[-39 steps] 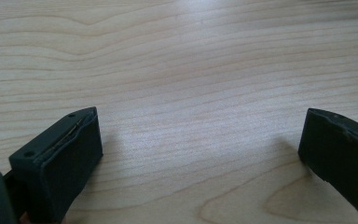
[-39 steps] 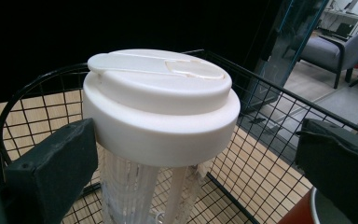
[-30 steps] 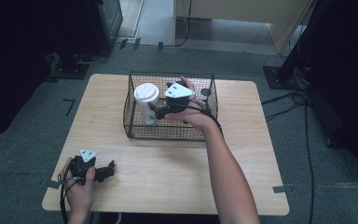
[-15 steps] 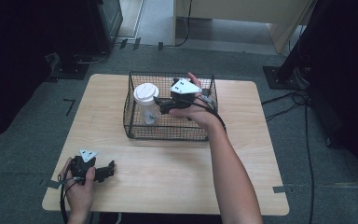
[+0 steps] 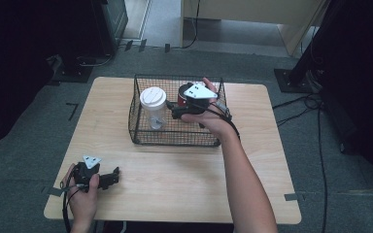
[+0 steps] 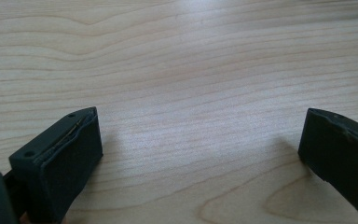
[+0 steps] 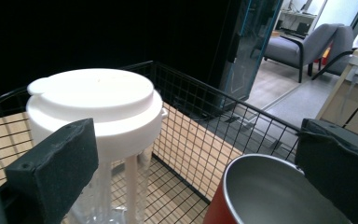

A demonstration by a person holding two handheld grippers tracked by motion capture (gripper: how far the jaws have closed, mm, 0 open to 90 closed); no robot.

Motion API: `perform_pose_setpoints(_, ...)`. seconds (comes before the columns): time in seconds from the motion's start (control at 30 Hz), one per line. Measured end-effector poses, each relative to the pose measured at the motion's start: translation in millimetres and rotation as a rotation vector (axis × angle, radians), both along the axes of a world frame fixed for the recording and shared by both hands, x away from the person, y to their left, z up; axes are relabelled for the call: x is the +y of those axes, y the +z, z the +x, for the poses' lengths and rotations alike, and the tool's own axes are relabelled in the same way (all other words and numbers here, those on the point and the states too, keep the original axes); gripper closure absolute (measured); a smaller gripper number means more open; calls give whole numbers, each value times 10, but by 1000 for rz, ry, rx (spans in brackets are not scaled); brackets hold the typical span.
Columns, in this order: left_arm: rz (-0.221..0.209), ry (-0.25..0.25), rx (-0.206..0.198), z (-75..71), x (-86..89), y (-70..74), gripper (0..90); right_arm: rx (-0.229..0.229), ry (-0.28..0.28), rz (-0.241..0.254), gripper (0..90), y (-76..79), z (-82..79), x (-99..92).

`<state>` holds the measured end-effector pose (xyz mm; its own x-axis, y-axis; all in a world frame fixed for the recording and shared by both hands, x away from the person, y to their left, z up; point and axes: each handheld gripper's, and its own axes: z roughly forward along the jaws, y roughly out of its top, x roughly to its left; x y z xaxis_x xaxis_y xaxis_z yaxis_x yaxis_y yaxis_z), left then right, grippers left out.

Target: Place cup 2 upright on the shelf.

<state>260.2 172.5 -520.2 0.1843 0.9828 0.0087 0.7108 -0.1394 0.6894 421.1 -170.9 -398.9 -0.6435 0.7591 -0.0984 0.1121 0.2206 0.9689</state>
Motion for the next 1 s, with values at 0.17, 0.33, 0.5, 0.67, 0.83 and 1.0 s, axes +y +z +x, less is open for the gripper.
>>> perform_pose_setpoints(0.17,0,0,0,0,0,0,2,-5,-8,9,0,9,-64,-42)
perform_pose_setpoints(0.33,0,0,0,0,0,0,2,-17,-12,27,0,50,-145,-119)
perform_pose_setpoints(0.5,0,0,1,0,0,0,2,-21,-21,26,0,56,-255,-200)
perform_pose_setpoints(0.67,0,0,0,0,0,0,2,-25,-17,32,0,29,-388,-288)
perform_pose_setpoints(0.83,1,0,1,0,1,1,2,-21,-31,33,0,-13,-490,-386)
perform_pose_setpoints(1.0,2,-1,1,0,1,1,2,-26,-35,37,0,-35,-599,-470)
